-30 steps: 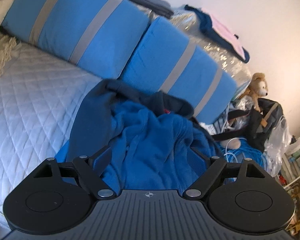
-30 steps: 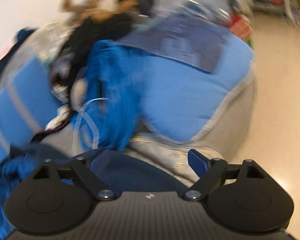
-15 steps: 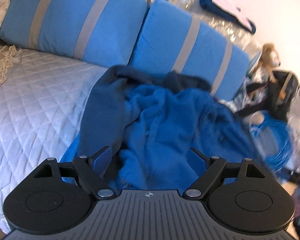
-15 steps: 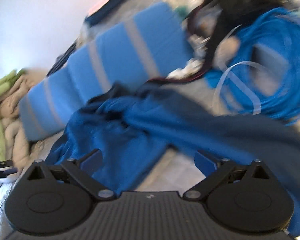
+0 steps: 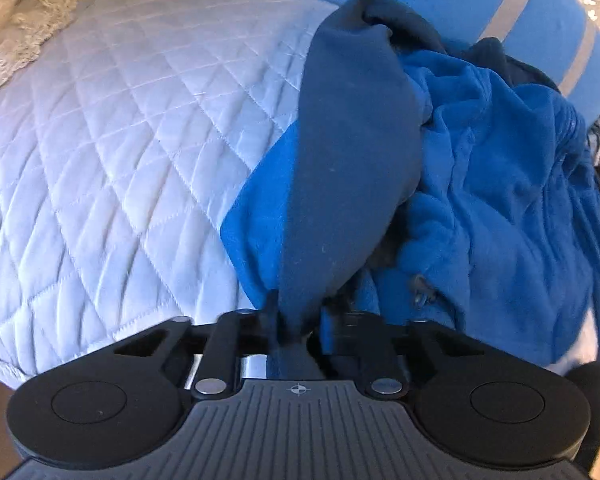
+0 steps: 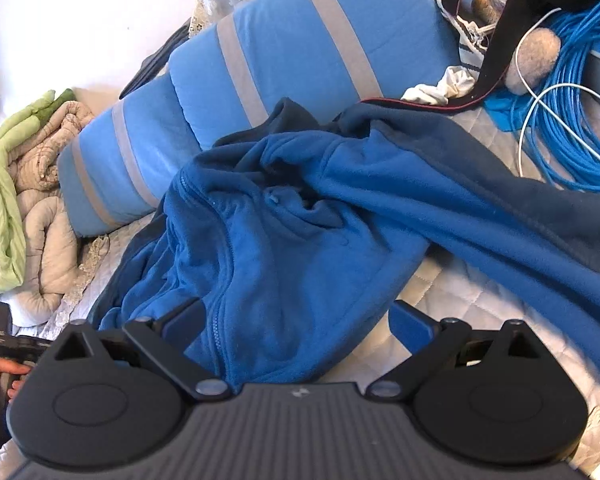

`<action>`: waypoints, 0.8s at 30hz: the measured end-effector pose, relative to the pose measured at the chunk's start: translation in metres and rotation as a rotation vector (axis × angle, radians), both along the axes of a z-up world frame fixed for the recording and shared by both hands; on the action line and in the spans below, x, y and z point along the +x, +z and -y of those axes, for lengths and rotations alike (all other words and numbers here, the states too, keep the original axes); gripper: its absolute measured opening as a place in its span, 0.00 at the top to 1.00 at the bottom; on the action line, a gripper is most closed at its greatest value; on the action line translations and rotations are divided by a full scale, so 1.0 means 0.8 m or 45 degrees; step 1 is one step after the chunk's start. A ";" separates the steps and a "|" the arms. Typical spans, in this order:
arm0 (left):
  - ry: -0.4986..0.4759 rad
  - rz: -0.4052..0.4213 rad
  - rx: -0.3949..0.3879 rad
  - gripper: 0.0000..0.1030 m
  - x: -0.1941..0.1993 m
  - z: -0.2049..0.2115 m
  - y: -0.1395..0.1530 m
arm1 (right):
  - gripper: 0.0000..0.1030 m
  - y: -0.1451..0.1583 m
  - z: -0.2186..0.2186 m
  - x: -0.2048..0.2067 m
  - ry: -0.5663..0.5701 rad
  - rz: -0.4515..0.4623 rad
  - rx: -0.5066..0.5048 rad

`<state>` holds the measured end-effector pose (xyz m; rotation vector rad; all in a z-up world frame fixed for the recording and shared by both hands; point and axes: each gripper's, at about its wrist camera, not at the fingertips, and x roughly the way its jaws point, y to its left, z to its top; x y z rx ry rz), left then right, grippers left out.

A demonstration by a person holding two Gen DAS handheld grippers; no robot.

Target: Fold clothes

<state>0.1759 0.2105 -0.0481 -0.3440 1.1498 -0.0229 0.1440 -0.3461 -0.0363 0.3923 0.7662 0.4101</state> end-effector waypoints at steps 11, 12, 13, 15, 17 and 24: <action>0.251 0.492 0.466 0.51 0.019 -0.102 0.161 | 0.02 -0.005 -0.004 -0.003 -0.010 -0.033 0.014; 0.247 0.509 0.492 0.43 0.017 -0.096 0.164 | 0.02 -0.006 -0.005 -0.003 -0.010 -0.035 0.015; 0.224 0.535 0.493 0.36 0.011 -0.090 0.164 | 0.02 -0.006 -0.006 -0.003 -0.008 -0.037 0.014; 0.158 0.572 0.455 0.32 0.003 -0.075 0.154 | 0.02 -0.008 -0.009 -0.003 -0.004 -0.043 0.011; 0.077 0.541 0.375 0.30 -0.002 -0.060 0.134 | 0.02 -0.010 -0.010 -0.003 -0.002 -0.049 0.011; -0.101 0.360 0.073 0.30 -0.013 -0.007 0.064 | 0.02 -0.011 -0.015 -0.009 0.013 -0.054 0.003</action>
